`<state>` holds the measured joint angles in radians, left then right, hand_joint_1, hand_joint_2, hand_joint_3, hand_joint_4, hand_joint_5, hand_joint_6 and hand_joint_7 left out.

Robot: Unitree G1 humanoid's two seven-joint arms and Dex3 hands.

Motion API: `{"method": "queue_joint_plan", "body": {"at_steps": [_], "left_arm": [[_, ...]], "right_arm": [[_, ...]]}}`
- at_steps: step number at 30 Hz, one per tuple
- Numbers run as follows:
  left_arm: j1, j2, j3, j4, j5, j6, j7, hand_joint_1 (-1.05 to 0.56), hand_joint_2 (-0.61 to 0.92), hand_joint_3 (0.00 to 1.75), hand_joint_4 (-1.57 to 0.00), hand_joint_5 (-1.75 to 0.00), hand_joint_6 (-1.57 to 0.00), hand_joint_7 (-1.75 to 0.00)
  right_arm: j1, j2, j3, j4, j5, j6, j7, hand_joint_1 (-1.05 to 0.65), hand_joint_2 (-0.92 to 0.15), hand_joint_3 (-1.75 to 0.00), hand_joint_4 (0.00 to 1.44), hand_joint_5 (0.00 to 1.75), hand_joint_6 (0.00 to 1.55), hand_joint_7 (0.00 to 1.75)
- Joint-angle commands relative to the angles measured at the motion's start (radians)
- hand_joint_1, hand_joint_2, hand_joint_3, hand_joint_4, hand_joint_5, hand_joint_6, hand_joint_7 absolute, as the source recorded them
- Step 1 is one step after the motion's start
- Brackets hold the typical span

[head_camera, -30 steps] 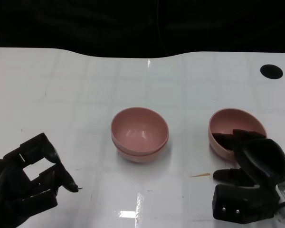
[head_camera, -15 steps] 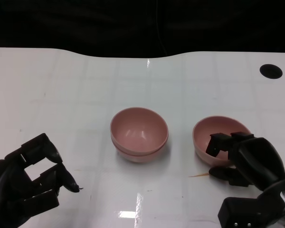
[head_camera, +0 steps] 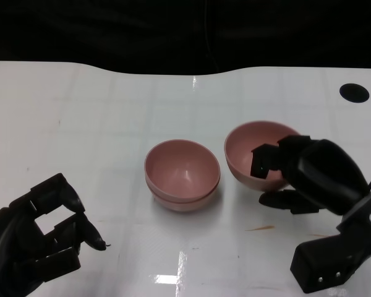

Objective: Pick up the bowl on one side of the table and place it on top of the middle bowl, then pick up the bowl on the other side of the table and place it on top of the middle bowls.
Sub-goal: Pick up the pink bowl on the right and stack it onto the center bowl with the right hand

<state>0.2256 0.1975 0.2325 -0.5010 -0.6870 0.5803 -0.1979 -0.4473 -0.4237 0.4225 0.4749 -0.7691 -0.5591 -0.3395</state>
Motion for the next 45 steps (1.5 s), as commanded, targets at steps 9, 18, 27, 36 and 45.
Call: {"method": "queue_joint_plan", "body": {"at_steps": [9,18,27,36,45], "left_arm": [[-0.002,0.005,0.006,-0.005,0.014,-0.018,-0.002,0.27,0.92,1.4,-0.89,-1.75,-0.66,-1.75],[0.005,-0.004,-0.007,-0.021,0.033,-0.02,0.014,0.27,0.92,1.38,-0.89,-1.75,-0.66,-1.75],[0.015,-0.018,-0.015,-0.034,0.044,-0.023,0.013,0.27,0.92,1.36,-0.88,-1.75,-0.65,-1.75],[0.019,-0.018,-0.017,-0.038,0.043,-0.019,0.015,0.26,0.92,1.32,-0.89,-1.75,-0.66,-1.75],[0.021,-0.013,-0.013,-0.03,0.043,-0.024,0.004,0.26,0.92,1.32,-0.88,-1.75,-0.67,-1.75]], "right_arm": [[-0.103,0.004,-0.055,-0.115,0.038,0.0,0.108,-0.24,-0.74,-0.63,0.86,1.75,0.64,1.75],[-0.155,0.076,-0.018,-0.11,0.02,-0.035,0.133,-0.26,-0.7,-0.72,0.95,1.75,0.71,1.75],[-0.183,0.138,0.03,-0.056,0.006,-0.052,0.149,-0.24,-0.61,-0.78,0.96,1.75,0.72,1.75],[-0.218,0.181,0.066,0.038,-0.014,-0.047,0.145,-0.17,-0.45,-1.12,0.98,1.75,0.73,1.75],[-0.251,0.217,0.098,0.157,-0.039,-0.056,0.087,-0.19,-0.47,-1.13,0.95,1.75,0.71,1.75]]}}
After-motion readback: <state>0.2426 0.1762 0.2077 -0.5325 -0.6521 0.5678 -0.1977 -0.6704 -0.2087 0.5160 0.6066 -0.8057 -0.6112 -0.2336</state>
